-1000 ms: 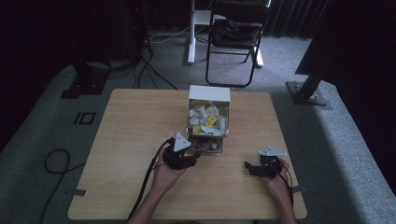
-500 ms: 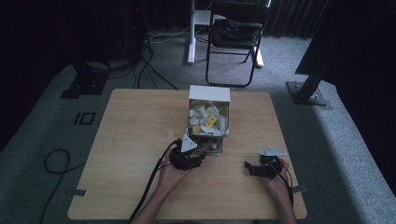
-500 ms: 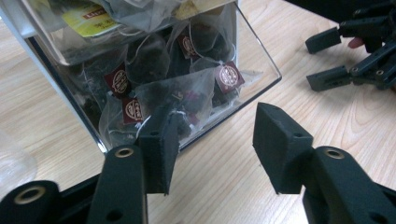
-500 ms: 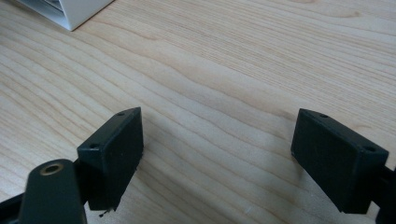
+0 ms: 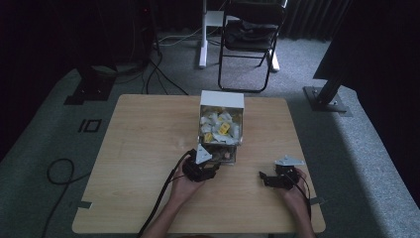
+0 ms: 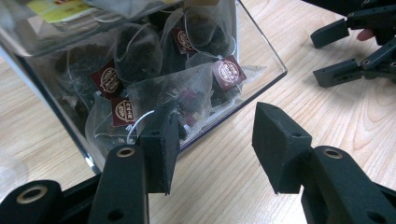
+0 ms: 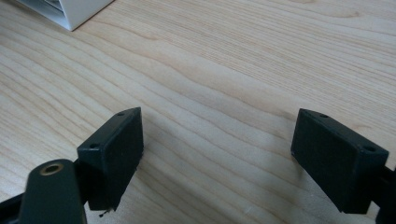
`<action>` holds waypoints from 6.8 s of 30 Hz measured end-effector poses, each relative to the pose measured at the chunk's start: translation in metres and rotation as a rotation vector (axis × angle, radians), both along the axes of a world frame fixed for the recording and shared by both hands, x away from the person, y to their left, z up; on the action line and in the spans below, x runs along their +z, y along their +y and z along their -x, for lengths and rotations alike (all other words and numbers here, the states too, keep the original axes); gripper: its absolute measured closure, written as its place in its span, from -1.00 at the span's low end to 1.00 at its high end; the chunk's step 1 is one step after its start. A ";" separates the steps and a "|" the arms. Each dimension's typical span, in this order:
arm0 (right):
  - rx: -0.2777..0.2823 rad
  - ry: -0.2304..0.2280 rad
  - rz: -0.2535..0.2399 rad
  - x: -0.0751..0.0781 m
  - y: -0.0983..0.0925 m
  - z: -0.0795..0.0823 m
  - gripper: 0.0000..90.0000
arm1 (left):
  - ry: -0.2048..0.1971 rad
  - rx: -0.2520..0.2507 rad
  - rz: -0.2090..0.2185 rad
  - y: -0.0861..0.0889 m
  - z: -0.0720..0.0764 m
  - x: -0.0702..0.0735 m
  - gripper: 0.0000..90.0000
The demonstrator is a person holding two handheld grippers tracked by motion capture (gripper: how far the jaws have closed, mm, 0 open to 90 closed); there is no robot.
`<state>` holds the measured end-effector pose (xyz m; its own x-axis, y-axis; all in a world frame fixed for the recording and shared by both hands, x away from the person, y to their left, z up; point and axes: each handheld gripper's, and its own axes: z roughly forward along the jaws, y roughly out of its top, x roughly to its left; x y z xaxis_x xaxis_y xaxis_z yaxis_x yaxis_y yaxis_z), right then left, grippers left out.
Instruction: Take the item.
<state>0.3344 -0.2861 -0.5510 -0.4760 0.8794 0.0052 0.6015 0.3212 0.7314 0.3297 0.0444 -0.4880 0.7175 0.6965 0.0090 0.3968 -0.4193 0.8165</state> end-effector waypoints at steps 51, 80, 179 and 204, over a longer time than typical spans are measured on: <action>0.002 0.001 0.001 0.000 0.000 0.000 -0.64 | -0.055 0.017 0.020 0.001 0.006 0.008 1.00; 0.002 0.001 0.000 0.000 0.000 0.000 -0.64 | -0.041 0.000 0.107 0.034 0.014 0.033 1.00; 0.001 0.001 -0.001 0.000 0.000 0.000 -0.64 | -0.060 0.205 0.138 0.125 -0.031 0.054 1.00; 0.001 0.003 0.000 0.000 0.000 0.000 -0.64 | -0.068 0.227 0.142 0.117 -0.050 0.062 1.00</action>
